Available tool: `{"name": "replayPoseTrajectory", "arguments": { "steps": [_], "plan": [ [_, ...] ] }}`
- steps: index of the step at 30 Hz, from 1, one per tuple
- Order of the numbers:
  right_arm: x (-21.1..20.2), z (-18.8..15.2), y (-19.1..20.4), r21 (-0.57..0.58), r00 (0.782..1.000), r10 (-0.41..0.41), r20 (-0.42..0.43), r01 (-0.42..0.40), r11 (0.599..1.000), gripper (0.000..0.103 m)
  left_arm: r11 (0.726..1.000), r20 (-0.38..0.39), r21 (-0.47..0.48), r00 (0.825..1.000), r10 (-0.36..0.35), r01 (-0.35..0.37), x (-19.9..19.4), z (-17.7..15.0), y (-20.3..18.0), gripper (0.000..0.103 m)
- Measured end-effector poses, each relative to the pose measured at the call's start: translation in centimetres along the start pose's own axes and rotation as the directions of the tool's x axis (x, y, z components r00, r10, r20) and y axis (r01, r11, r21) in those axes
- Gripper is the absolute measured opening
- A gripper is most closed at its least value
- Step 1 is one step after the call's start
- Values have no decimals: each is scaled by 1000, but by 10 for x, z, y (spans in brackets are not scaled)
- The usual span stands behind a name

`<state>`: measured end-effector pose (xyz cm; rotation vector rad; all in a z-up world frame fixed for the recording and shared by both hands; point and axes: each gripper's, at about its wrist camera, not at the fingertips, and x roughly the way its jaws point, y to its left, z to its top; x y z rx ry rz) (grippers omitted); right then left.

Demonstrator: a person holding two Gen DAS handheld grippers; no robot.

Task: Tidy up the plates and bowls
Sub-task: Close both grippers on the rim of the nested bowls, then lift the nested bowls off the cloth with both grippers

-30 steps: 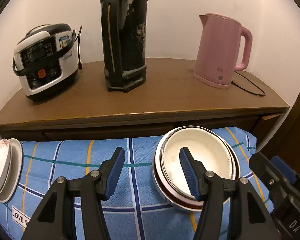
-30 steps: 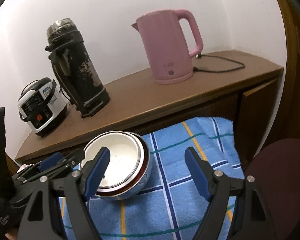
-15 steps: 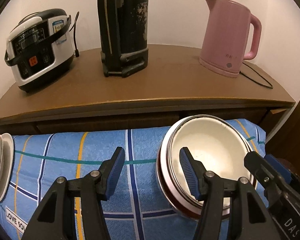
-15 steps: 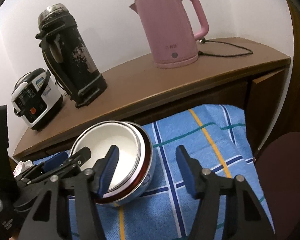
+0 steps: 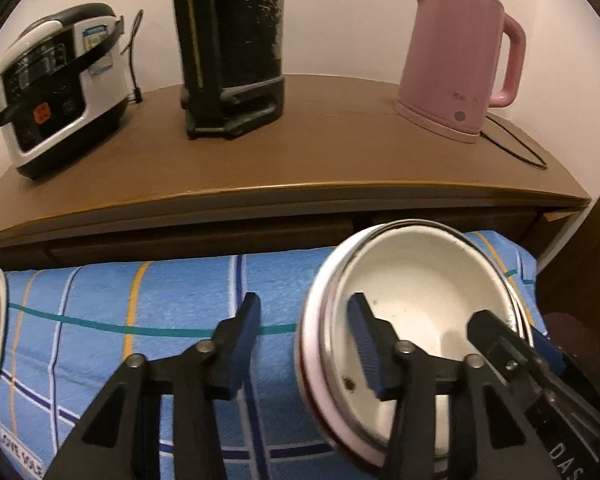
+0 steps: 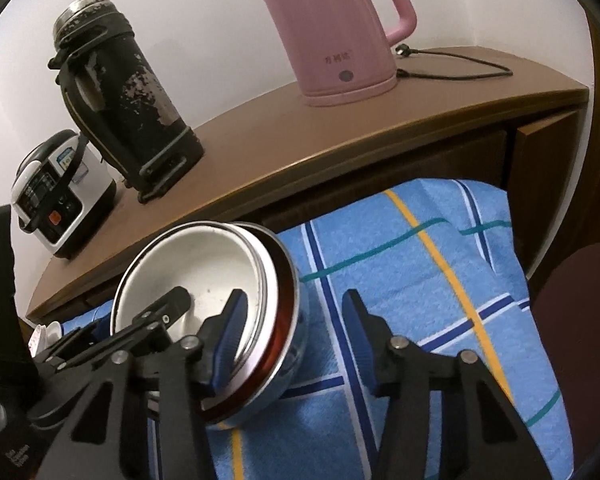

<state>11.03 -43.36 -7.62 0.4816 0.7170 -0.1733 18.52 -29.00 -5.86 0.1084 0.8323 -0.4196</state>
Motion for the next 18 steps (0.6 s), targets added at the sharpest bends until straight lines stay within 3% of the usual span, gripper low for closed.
{"name": "replayPoseTrajectory", "arguments": {
  "steps": [4, 7, 10, 18],
  "plan": [
    [2, 0, -1, 11, 1000, 6, 6, -6, 1000, 46, 1000, 6, -2, 1000, -24, 24, 2, -1, -1, 42],
    [4, 0, -1, 22, 1000, 17, 5, -17, 1000, 42, 998, 8, -15, 998, -55, 56, 2, -1, 0, 31],
    [5, 0, 1, 28, 999, 32, 6, -32, 999, 32, 998, 16, -26, 999, -52, 53, 2, -3, -1, 31],
    [2, -1, 8, 24, 1000, -17, -8, 17, 1000, 28, 997, -11, -38, 998, -63, 62, -2, -6, 1, 30]
  ]
}}
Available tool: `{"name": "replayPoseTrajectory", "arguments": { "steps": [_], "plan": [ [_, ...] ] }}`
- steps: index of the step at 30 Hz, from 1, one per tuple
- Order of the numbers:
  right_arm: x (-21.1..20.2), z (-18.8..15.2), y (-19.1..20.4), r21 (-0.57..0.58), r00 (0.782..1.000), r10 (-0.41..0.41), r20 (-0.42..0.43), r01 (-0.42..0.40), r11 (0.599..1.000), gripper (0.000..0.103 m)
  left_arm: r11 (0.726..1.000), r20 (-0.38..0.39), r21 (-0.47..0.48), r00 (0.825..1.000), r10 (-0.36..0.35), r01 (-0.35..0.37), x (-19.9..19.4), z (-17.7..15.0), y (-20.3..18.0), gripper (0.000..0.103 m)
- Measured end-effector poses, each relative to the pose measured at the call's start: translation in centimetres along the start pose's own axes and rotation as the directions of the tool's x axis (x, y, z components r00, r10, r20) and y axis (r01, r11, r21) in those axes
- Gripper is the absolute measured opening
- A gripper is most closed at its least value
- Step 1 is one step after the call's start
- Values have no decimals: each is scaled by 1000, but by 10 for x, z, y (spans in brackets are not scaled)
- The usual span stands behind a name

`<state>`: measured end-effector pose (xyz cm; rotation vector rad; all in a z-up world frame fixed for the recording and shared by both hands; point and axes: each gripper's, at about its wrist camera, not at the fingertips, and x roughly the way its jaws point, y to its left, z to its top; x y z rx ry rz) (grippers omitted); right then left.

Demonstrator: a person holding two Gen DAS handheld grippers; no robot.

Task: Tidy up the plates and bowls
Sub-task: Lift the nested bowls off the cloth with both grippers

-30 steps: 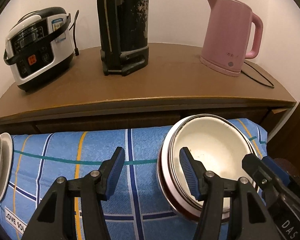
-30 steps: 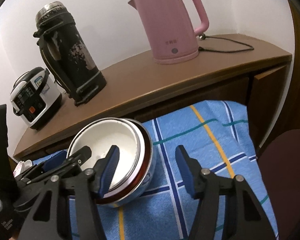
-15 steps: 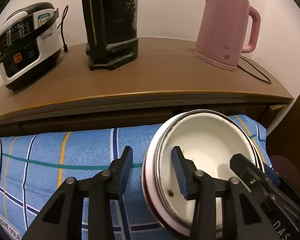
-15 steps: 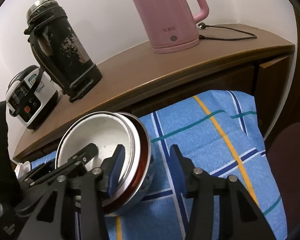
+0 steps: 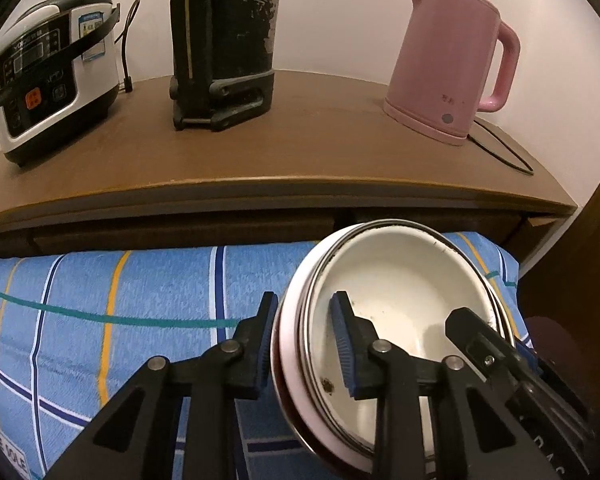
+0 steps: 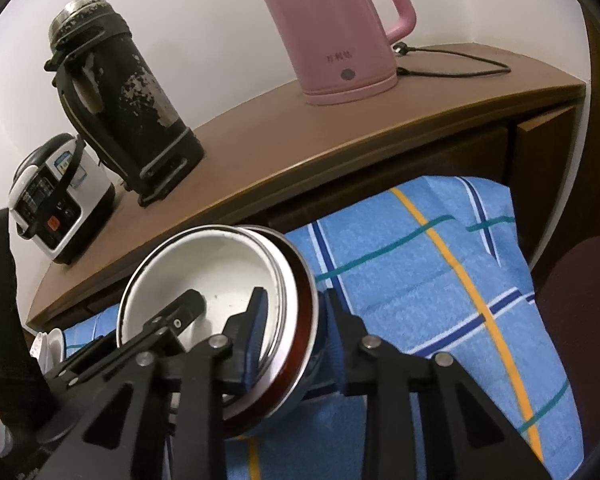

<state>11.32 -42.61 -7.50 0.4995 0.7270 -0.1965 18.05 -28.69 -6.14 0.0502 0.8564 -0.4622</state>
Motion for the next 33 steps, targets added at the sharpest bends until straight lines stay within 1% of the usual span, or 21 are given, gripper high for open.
{"name": "replayPoseTrajectory", "arguments": {
  "steps": [6, 13, 33],
  "plan": [
    [-8, -7, 4, -12, 999, -32, -15, 32, 999, 27, 1000, -13, 6, 1000, -11, 11, -9, -10, 2, 30],
    [-21, -19, 6, -11, 999, -39, -17, 39, 999, 27, 1000, -18, 14, 1000, -12, 12, -21, -23, 3, 30],
    [-63, -51, 13, -15, 1000, -13, -12, 13, 1000, 27, 999, 2, 42, 1000, 13, -13, -67, -53, 4, 30]
  ]
}}
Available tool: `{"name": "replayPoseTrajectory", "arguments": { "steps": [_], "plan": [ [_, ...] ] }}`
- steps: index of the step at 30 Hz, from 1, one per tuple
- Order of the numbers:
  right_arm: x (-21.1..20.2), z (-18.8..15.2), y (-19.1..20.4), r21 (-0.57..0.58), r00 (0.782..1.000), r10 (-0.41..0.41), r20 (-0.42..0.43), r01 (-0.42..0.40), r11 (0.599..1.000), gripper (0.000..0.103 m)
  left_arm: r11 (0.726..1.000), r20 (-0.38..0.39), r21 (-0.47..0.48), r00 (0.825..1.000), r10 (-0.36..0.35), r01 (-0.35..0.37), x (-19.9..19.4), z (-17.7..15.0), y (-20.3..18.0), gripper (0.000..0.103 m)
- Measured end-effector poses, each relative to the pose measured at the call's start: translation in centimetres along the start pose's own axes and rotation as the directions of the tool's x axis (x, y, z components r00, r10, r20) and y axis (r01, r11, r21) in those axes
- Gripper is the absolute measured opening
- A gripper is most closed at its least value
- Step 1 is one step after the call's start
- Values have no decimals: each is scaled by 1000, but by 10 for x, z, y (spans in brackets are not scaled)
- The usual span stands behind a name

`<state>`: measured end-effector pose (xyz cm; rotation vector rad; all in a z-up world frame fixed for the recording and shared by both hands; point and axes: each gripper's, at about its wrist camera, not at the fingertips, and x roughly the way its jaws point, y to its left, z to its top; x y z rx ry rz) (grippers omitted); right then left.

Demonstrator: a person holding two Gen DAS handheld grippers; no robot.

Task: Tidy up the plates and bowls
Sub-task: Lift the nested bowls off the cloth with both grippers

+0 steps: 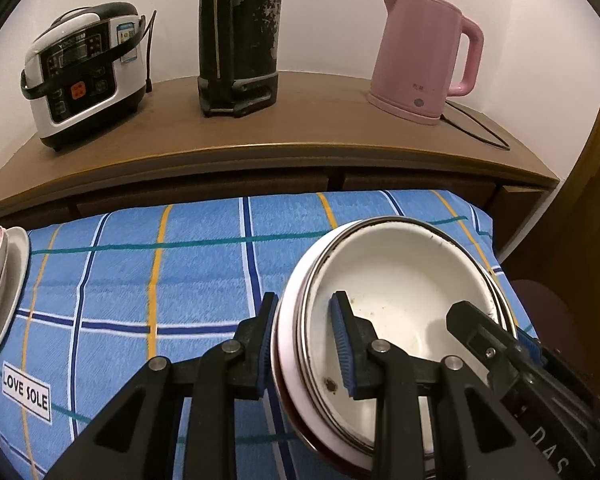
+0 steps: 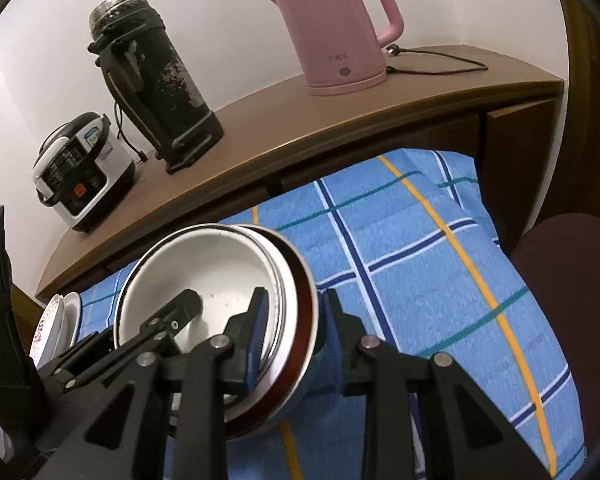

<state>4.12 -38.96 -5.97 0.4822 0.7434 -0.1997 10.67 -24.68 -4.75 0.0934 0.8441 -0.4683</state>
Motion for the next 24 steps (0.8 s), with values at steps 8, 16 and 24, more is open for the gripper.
{"name": "replayPoseTrajectory", "arguments": {
  "steps": [8, 16, 24],
  "plan": [
    [-16, -12, -3, 11, 1000, 6, 4, -6, 1000, 27, 1000, 3, 17, 1000, 2, -2, -14, -11, -5, 30],
    [-29, -25, 0, 13, 1000, 12, -1, -12, 1000, 27, 1000, 3, 22, 1000, 9, -9, -29, -23, -1, 30],
    [-40, -37, 16, -2, 1000, 31, 1, -31, 1000, 27, 999, 20, 9, 999, 34, -34, -48, -35, 14, 30]
  ]
}}
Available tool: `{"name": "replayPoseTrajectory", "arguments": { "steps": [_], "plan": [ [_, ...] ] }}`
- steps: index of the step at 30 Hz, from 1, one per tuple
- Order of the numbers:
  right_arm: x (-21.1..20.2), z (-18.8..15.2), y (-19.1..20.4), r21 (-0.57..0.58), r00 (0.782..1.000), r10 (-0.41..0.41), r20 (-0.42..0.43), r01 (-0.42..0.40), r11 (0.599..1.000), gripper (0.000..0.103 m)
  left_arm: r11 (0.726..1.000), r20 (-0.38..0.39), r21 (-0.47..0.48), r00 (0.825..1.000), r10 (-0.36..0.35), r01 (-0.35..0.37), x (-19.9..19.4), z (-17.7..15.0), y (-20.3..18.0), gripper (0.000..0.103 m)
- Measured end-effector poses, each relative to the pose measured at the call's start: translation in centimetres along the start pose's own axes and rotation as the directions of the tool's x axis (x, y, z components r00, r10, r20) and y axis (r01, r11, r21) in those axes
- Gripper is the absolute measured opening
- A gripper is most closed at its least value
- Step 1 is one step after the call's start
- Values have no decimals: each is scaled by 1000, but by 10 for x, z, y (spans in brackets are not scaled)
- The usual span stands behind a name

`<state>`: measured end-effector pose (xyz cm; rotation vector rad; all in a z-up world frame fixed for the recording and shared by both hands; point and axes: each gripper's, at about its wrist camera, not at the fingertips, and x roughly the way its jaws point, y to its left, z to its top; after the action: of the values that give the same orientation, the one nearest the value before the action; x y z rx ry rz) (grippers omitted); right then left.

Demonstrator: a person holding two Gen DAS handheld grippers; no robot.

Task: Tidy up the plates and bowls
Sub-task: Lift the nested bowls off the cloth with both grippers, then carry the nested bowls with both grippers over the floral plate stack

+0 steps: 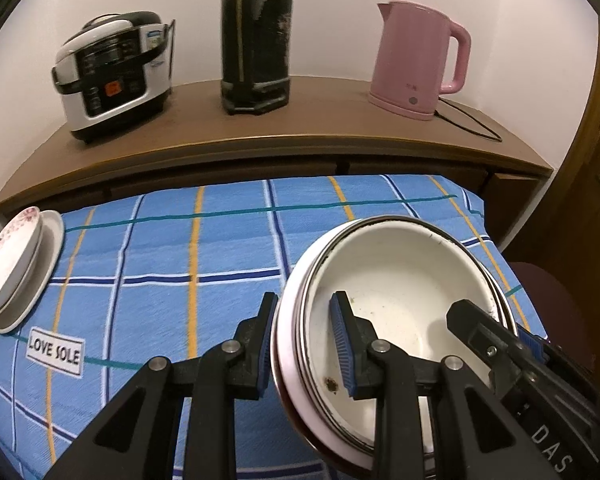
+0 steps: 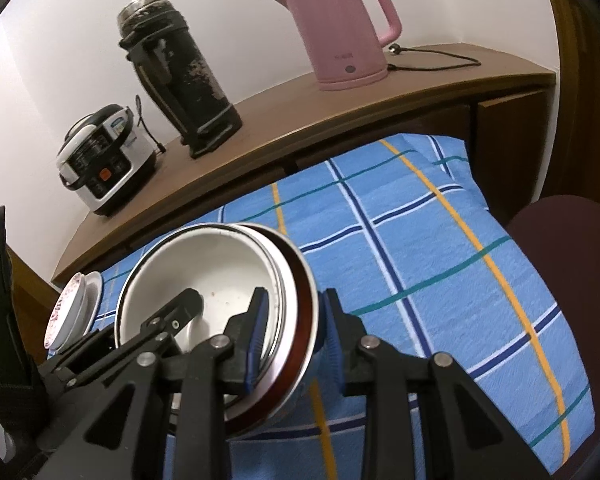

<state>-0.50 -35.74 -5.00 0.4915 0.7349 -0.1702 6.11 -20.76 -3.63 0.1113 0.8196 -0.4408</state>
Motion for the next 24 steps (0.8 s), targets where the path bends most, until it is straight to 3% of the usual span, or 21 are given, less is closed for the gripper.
{"name": "replayPoseTrajectory", "arguments": {
  "steps": [24],
  "plan": [
    [-1, -27, 73, -83, 997, 78, -14, -78, 993, 27, 993, 36, -79, 995, 91, -88, -38, -14, 67, 30]
  ]
}}
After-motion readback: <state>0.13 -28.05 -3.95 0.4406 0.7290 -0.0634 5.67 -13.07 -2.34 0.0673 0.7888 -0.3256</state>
